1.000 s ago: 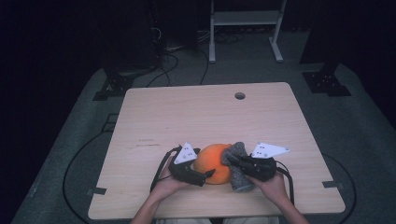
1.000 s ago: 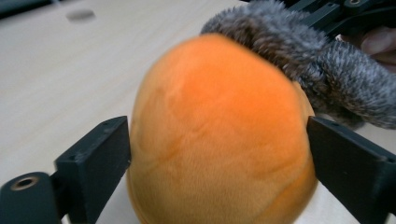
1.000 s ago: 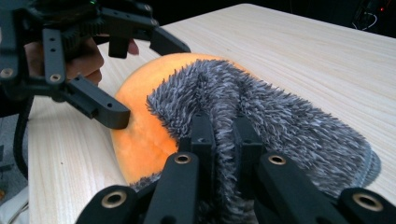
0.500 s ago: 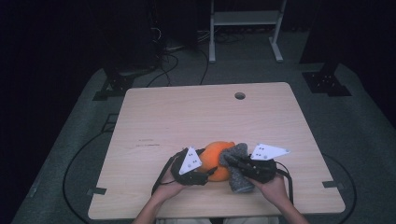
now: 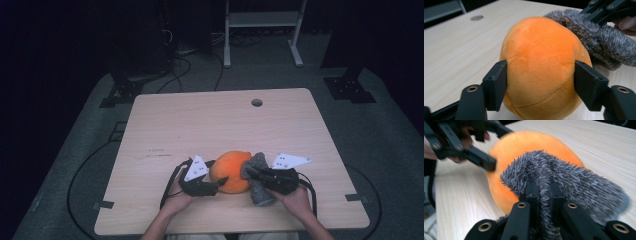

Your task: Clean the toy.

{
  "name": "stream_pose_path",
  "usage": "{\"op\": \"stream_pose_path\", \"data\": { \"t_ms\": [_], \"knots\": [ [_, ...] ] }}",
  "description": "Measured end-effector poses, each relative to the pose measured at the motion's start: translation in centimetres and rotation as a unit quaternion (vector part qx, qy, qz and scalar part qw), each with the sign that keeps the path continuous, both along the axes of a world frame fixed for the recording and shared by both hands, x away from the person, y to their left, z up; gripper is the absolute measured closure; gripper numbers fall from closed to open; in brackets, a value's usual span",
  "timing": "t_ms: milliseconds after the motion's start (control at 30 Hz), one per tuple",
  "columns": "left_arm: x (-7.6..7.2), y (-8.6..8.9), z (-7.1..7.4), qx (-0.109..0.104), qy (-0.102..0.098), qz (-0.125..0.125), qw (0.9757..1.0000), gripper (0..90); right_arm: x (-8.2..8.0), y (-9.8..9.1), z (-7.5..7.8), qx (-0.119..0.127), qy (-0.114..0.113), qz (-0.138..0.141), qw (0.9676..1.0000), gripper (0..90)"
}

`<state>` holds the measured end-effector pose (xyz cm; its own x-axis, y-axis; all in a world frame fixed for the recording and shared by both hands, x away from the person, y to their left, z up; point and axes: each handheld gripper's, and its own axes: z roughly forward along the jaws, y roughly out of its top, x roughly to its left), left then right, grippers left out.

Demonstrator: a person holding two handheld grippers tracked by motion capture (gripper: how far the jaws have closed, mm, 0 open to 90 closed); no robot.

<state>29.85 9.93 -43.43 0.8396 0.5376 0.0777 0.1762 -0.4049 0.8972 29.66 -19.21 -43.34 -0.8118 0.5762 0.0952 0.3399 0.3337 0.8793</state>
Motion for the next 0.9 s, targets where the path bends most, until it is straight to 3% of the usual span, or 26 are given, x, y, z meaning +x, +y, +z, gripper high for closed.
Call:
{"op": "stream_pose_path", "data": {
  "t_ms": [67,167,233,300,333,400,467,500,533,567,600,633,667,733,767,833,867,900],
  "knots": [
    [-0.1,0.0,0.2,-0.005,-0.011,0.007,0.9999,34.8,-0.3,-0.5,0.5,-0.001,-0.007,-0.008,0.9999,81.5],
    [-0.6,-0.4,0.7,0.004,-0.029,-0.002,0.9996,35.8,-1.1,-0.5,2.1,0.032,-0.035,0.003,0.9989,81.5],
    [-0.9,-0.7,0.8,0.009,-0.036,-0.015,0.9992,35.7,-1.3,0.5,2.7,0.021,-0.050,0.011,0.9985,81.5],
    [-0.9,-0.7,0.8,0.020,-0.034,-0.026,0.9989,32.8,-1.1,0.9,2.2,0.010,-0.045,0.014,0.9988,81.5],
    [-0.7,-0.5,0.6,0.014,-0.025,-0.029,0.9992,28.0,-0.8,0.9,1.7,0.005,-0.035,0.013,0.9993,81.5],
    [0.0,0.0,0.4,-0.011,0.005,-0.018,0.9998,16.9,-0.5,0.7,1.0,0.009,-0.021,0.013,0.9997,81.6],
    [1.1,0.3,0.0,-0.027,0.059,-0.006,0.9979,6.7,-0.6,0.6,0.8,0.007,-0.020,0.014,0.9997,81.6],
    [1.7,0.3,-0.6,-0.034,0.105,-0.011,0.9938,5.1,-0.6,0.6,0.8,0.007,-0.019,0.016,0.9997,81.6],
    [2.1,0.1,-1.0,-0.030,0.136,-0.016,0.9901,6.1,-0.6,0.7,0.7,0.004,-0.021,0.020,0.9996,81.6],
    [2.3,0.0,-1.2,-0.030,0.152,-0.022,0.9877,6.5,-0.6,0.7,0.7,0.000,-0.021,0.023,0.9995,81.6],
    [2.2,0.0,-1.2,-0.032,0.147,-0.028,0.9882,11.0,-0.5,0.7,0.5,-0.002,-0.020,0.023,0.9995,81.5],
    [1.7,0.1,-0.9,-0.029,0.110,-0.022,0.9932,16.7,-0.4,0.5,0.4,-0.002,-0.017,0.022,0.9996,81.6],
    [1.4,0.0,-0.7,-0.029,0.096,-0.020,0.9948,23.1,-0.2,0.2,0.3,-0.002,-0.011,0.018,0.9998,81.5],
    [0.8,-0.2,-0.2,-0.021,0.058,-0.007,0.9981,27.0,0.1,-0.8,0.4,-0.008,-0.001,-0.003,1.0000,81.6],
    [0.4,-0.4,0.2,-0.008,0.025,0.001,0.9997,27.8,0.1,-1.1,0.5,-0.012,-0.004,-0.013,0.9998,81.6],
    [-0.1,-0.4,0.6,0.008,-0.006,0.012,0.9999,28.8,-0.4,-1.8,1.4,0.009,-0.022,-0.023,0.9994,81.6],
    [-0.1,-0.6,0.6,0.013,-0.009,0.014,0.9998,29.1,-0.9,-1.7,2.3,0.038,-0.037,-0.010,0.9985,81.6],
    [-0.2,-0.8,0.5,0.015,-0.010,0.014,0.9997,29.1,-1.3,-1.4,2.8,0.049,-0.050,0.002,0.9975,81.6]
  ]
}}
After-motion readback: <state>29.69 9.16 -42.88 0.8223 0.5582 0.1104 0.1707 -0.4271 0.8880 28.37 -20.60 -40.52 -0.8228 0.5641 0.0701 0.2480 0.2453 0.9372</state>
